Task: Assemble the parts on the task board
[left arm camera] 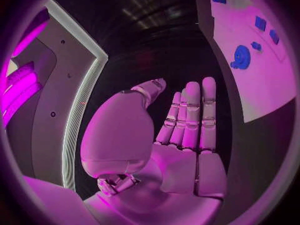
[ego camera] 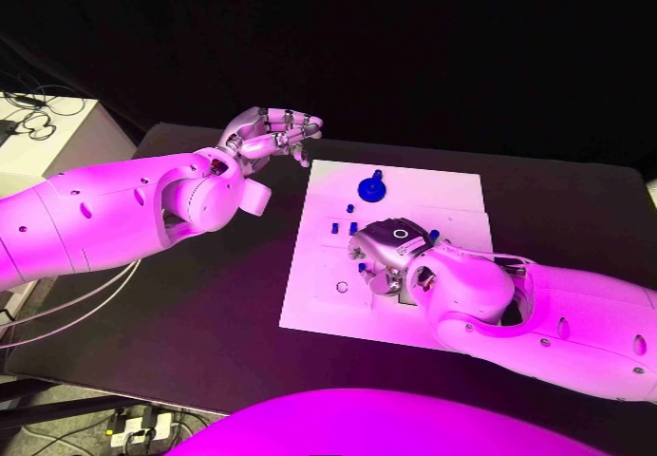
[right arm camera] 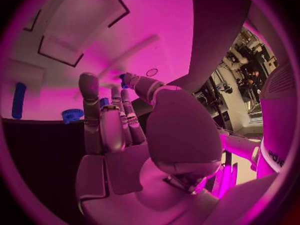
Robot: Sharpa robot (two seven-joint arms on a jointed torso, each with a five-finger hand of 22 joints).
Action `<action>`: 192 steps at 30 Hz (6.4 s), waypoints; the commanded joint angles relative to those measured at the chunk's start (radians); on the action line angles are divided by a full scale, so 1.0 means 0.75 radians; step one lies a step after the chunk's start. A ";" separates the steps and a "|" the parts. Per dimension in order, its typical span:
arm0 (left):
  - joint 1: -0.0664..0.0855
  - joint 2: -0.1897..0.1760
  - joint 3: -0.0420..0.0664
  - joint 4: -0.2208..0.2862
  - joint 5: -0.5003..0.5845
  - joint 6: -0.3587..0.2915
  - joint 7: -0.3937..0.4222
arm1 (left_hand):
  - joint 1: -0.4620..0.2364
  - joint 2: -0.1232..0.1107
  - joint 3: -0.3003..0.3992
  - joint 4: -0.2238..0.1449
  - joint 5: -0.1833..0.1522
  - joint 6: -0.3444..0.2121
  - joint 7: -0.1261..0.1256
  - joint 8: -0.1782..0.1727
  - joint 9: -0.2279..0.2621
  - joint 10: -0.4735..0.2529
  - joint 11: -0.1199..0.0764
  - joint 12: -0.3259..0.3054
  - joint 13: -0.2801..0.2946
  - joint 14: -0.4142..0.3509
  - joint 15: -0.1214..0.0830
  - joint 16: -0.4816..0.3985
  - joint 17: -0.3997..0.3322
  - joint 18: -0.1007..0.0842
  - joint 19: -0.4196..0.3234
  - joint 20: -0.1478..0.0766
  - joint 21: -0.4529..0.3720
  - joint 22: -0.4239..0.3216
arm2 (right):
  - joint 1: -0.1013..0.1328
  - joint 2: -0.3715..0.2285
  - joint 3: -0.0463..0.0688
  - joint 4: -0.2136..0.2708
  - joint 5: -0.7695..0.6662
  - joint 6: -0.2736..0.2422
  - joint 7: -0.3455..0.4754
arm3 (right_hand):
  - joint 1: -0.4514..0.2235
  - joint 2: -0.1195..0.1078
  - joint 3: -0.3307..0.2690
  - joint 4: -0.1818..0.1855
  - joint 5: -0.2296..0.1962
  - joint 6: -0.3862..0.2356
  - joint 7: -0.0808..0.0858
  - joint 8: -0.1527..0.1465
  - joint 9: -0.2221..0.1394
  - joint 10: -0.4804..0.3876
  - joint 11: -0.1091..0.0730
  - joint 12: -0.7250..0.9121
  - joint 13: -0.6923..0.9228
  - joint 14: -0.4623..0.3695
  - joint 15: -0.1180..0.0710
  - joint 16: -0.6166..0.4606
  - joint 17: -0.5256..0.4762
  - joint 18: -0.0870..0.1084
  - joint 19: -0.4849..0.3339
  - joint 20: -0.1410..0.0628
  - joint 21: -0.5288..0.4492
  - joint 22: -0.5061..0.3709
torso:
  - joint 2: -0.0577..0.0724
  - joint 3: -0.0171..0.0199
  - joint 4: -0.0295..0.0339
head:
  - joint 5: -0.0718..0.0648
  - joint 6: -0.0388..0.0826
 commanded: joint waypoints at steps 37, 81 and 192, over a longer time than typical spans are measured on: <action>0.000 -0.016 0.000 0.008 0.006 0.036 0.008 | 0.029 0.004 -0.012 -0.007 -0.003 -0.013 0.007 0.007 0.002 -0.016 0.003 0.016 -0.002 -0.016 -0.001 -0.010 -0.005 0.020 0.010 0.001 -0.015 -0.007 | 0.162 -0.397 0.044 -0.040 0.371 -0.069 0.447 | 0.149 0.049 -0.628 0.251 0.038 -0.035 -0.029 -0.048 -0.016 -0.072 -0.010 0.211 0.008 0.080 0.002 0.178 0.237 -0.043 0.208 -0.004 0.201 0.273 | -0.010 0.0038 -0.0180 | -0.193 0.159; 0.000 -0.022 -0.001 0.005 0.005 0.035 0.002 | 0.034 0.004 -0.013 -0.009 -0.001 -0.015 0.008 0.009 0.002 -0.020 0.004 0.019 -0.003 -0.018 -0.001 -0.011 -0.006 0.020 0.011 0.000 -0.017 -0.008 | 0.121 -0.294 0.033 -0.134 0.145 0.028 0.315 | 0.367 0.079 -0.444 0.440 -0.091 0.108 -0.014 -0.014 -0.018 0.008 -0.028 0.248 0.000 0.082 -0.014 0.187 0.247 -0.046 0.223 -0.020 0.196 0.320 | -0.010 0.0047 -0.0149 | -0.227 0.153; 0.000 0.001 -0.001 -0.005 0.005 0.043 -0.009 | 0.034 0.013 -0.016 -0.002 -0.001 -0.017 0.009 0.011 0.002 -0.026 0.005 0.025 -0.004 -0.018 0.001 -0.010 -0.008 0.019 0.013 0.001 -0.021 -0.011 | -0.048 -0.037 0.030 -0.010 0.175 -0.138 0.403 | 0.206 0.079 -0.046 0.162 -0.090 0.224 -0.051 0.116 0.126 0.357 -0.102 0.202 0.073 0.092 -0.076 0.204 0.281 -0.061 0.246 -0.077 0.279 0.443 | -0.011 0.0018 -0.0187 | -0.072 0.054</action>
